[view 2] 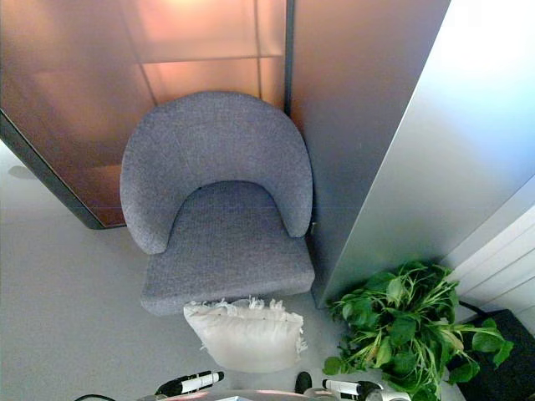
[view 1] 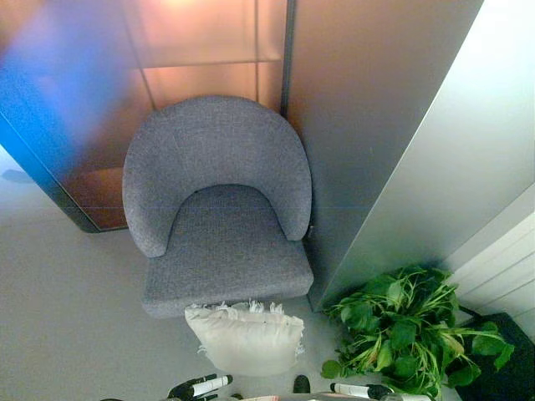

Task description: Pick up the pillow and put it on the sofa.

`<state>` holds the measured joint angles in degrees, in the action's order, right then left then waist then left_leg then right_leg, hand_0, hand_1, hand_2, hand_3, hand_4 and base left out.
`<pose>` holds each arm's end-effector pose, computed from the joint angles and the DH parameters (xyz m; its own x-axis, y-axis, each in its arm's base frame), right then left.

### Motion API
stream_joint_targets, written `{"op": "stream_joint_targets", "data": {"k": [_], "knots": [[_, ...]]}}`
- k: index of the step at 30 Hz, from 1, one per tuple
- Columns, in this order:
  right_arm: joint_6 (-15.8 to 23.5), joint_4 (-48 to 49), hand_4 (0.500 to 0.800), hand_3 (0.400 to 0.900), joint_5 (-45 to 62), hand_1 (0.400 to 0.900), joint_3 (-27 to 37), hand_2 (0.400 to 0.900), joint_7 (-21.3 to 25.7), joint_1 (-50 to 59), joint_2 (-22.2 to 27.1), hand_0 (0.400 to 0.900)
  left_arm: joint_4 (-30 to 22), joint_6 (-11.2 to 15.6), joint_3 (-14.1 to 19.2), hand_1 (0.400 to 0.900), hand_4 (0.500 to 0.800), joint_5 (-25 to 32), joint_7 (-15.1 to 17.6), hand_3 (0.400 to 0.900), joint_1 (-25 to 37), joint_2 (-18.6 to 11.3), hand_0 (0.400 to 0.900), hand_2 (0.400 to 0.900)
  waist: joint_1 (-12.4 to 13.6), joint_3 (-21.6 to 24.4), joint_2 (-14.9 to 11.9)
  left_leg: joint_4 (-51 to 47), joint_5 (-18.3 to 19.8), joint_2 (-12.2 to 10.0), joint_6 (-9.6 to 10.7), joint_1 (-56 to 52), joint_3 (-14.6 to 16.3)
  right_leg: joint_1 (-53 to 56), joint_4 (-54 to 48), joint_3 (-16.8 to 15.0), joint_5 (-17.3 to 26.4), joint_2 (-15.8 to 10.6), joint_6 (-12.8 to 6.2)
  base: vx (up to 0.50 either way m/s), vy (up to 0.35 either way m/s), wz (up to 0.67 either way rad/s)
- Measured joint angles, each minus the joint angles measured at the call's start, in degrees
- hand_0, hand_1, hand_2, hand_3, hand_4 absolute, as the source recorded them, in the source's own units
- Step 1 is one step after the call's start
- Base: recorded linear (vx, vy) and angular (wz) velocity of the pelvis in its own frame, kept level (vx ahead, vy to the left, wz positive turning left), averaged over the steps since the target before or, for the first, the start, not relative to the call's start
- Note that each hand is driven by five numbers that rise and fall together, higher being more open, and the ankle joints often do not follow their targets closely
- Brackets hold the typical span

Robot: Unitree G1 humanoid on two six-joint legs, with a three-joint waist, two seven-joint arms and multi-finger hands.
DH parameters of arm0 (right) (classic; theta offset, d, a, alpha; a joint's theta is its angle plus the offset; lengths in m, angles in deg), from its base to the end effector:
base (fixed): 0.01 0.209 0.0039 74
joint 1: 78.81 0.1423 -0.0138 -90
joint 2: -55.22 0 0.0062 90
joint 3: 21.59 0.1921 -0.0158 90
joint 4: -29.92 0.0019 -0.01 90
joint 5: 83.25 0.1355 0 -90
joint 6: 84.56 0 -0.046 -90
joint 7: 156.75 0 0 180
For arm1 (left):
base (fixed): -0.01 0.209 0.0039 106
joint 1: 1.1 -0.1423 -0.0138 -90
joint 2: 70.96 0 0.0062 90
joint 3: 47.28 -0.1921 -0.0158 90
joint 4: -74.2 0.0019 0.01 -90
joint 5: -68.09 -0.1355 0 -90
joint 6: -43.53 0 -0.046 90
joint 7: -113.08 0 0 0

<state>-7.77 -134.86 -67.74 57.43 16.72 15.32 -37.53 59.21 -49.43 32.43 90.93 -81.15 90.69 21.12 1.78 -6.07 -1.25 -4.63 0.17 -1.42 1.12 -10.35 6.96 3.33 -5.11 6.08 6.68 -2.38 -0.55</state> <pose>0.0743 -0.2216 -0.1233 0.1084 -0.0477 -0.9930 0.0489 0.9979 -0.0426 0.0662 0.2273 -0.1235 0.2776 -0.0670 -0.9584 -0.1357 0.9848 -0.1082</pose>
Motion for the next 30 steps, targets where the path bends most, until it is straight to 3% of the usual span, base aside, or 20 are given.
{"op": "stream_joint_targets", "data": {"k": [11, 16, 18, 24, 30], "knots": [[0.29, 0.0, 0.8, 0.9, 0.0, 0.9, 0.0, 0.9, 0.17, -0.1, 0.0, 0.9, -0.01, -0.07, 0.0, 0.9, 0.8, -0.13, 0.1, 0.9, -0.07, -0.01, 0.9, 0.9, 0.01, 0.04, -0.01, 0.0, 0.0, 0.0, 0.0, 0.23, -0.01, -0.46, 0.0, 0.02, 0.0, -0.02, 0.0, 0.02, -0.001, 0.01], [3.27, 0.06, 0.8, 0.9, -0.66, 0.9, -0.11, 0.9, -0.01, -0.54, -0.02, 0.9, -0.01, -0.05, -0.01, 0.9, 0.8, -0.21, 0.04, 0.9, -0.35, 0.0, 0.9, 0.9, 0.04, 0.0, 0.04, -0.01, 0.01, -0.01, 0.0, 0.53, -0.04, -0.54, 0.0, 0.1, -0.01, -0.04, 0.01, 0.03, -0.003, 0.05], [6.18, 0.18, 0.8, 0.9, -2.78, 0.9, -1.28, 0.9, 0.5, -0.83, -0.05, 0.9, -0.04, 0.07, -0.05, 0.9, 0.8, -0.21, 0.01, 0.9, -0.52, 0.0, 0.9, 0.9, 0.04, 0.0, 0.04, -0.01, 0.0, -0.02, -0.01, 0.96, -0.11, -0.81, 0.0, 0.19, -0.01, -0.06, 0.01, 0.06, -0.012, 0.09], [13.92, 4.29, 0.8, 0.9, -10.63, 0.9, -5.26, 0.9, 6.95, -0.9, 0.36, 0.9, -1.45, 0.55, -1.14, 0.9, 0.8, -0.17, 0.04, 0.9, -0.32, -0.17, 0.9, 0.9, 0.16, -1.12, 0.17, 0.1, -0.35, 0.08, -0.1, 4.03, -0.25, -3.5, 0.1, 0.31, 0.34, -0.13, -0.05, -0.07, -0.028, 0.13], [16.01, 9.15, 0.8, 0.9, -11.97, 0.9, -11.22, 0.9, 12.58, 7.45, 2.16, 0.9, -4.99, 1.99, -3.28, 0.9, 0.8, 0.61, 0.1, 0.9, 3.65, -0.86, 0.9, 0.9, 0.25, -8.82, 0.38, 1.5, -1.78, 0.81, -0.41, 10.5, -0.67, -9.34, 0.21, 0.53, 2.66, -0.64, 0.1, -0.1, -0.037, 0.2]]}}
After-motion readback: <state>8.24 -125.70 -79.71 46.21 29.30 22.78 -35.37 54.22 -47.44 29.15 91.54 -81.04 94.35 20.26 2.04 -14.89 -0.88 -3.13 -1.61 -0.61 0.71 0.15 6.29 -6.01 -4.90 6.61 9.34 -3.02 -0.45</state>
